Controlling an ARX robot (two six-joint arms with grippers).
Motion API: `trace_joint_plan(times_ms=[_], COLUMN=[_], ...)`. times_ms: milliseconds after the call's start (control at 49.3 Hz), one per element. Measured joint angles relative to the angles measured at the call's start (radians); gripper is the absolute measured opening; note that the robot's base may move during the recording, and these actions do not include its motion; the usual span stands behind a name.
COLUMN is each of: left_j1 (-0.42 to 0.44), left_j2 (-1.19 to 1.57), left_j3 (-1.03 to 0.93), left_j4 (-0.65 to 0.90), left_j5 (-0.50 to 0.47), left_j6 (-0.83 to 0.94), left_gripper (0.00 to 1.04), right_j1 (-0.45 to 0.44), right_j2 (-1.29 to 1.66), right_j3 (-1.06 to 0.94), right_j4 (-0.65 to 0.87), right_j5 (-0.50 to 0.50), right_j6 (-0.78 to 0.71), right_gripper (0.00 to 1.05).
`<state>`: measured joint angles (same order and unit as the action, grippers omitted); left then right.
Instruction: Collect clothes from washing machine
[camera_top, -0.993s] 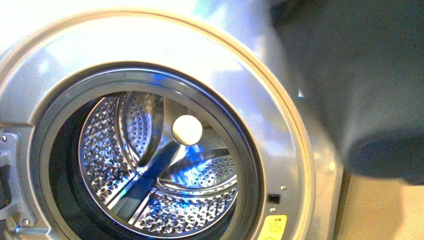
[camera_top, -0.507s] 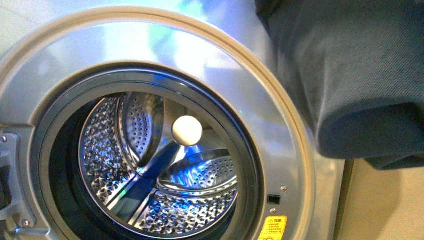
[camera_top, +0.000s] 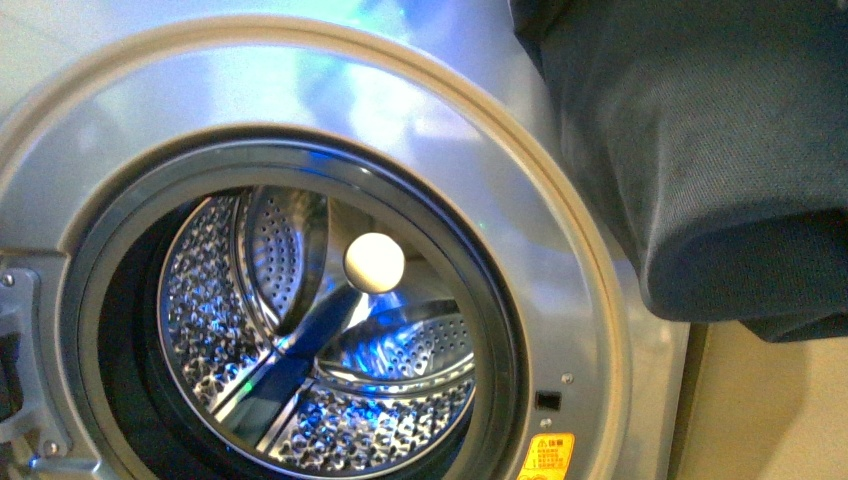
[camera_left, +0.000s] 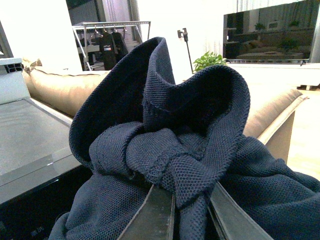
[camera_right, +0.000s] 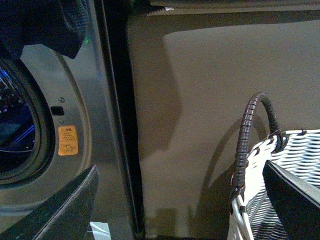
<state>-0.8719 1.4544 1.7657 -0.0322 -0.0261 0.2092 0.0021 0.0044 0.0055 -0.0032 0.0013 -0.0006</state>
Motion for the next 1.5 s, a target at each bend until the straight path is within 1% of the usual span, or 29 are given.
trace_joint_plan(times_ms=[20,41,61,101,142,203,345,426,567,648,709,770,912,1013,1074,1196,1297,1500], left_j1=[0.0,0.0,0.0,0.0,0.0,0.0,0.0,0.0,0.0,0.0,0.0,0.0,0.0,0.0,0.0,0.0,0.0,0.0], left_j2=[0.0,0.0,0.0,0.0,0.0,0.0,0.0,0.0,0.0,0.0,0.0,0.0,0.0,0.0,0.0,0.0,0.0,0.0], left_j3=[0.0,0.0,0.0,0.0,0.0,0.0,0.0,0.0,0.0,0.0,0.0,0.0,0.0,0.0,0.0,0.0,0.0,0.0], left_j4=[0.0,0.0,0.0,0.0,0.0,0.0,0.0,0.0,0.0,0.0,0.0,0.0,0.0,0.0,0.0,0.0,0.0,0.0], left_j5=[0.0,0.0,0.0,0.0,0.0,0.0,0.0,0.0,0.0,0.0,0.0,0.0,0.0,0.0,0.0,0.0,0.0,0.0], left_j6=[0.0,0.0,0.0,0.0,0.0,0.0,0.0,0.0,0.0,0.0,0.0,0.0,0.0,0.0,0.0,0.0,0.0,0.0], left_gripper=[0.07,0.07,0.07,0.07,0.07,0.07,0.07,0.07,0.07,0.07,0.07,0.07,0.07,0.07,0.07,0.07,0.07,0.07], right_j1=[0.0,-0.017,-0.045,-0.099,-0.144,-0.187,-0.224,-0.221,-0.186,-0.188,-0.214,-0.263,-0.361,-0.41,-0.42,-0.409,-0.364,-0.29], right_j2=[0.0,0.005,0.015,0.04,0.065,0.095,0.165,0.211,0.305,0.355,0.397,0.446,0.516,0.571,0.601,0.681,0.785,0.884], right_j3=[0.0,0.001,0.002,0.011,0.027,0.058,0.132,0.169,0.277,0.353,0.415,0.478,0.556,0.607,0.631,0.686,0.739,0.758], right_j4=[0.0,-0.005,-0.007,-0.001,0.022,0.057,0.135,0.174,0.237,0.283,0.321,0.369,0.433,0.476,0.489,0.487,0.461,0.454], right_j5=[-0.001,-0.05,-0.133,-0.254,-0.326,-0.378,-0.43,-0.441,-0.453,-0.492,-0.528,-0.574,-0.655,-0.696,-0.703,-0.728,-0.773,-0.863], right_j6=[0.0,0.026,0.064,0.121,0.172,0.204,0.225,0.226,0.234,0.234,0.235,0.242,0.267,0.278,0.283,0.286,0.306,0.427], right_gripper=[0.97,0.97,0.97,0.97,0.97,0.97,0.97,0.97,0.97,0.97,0.97,0.97,0.97,0.97,0.97,0.97,0.97,0.97])
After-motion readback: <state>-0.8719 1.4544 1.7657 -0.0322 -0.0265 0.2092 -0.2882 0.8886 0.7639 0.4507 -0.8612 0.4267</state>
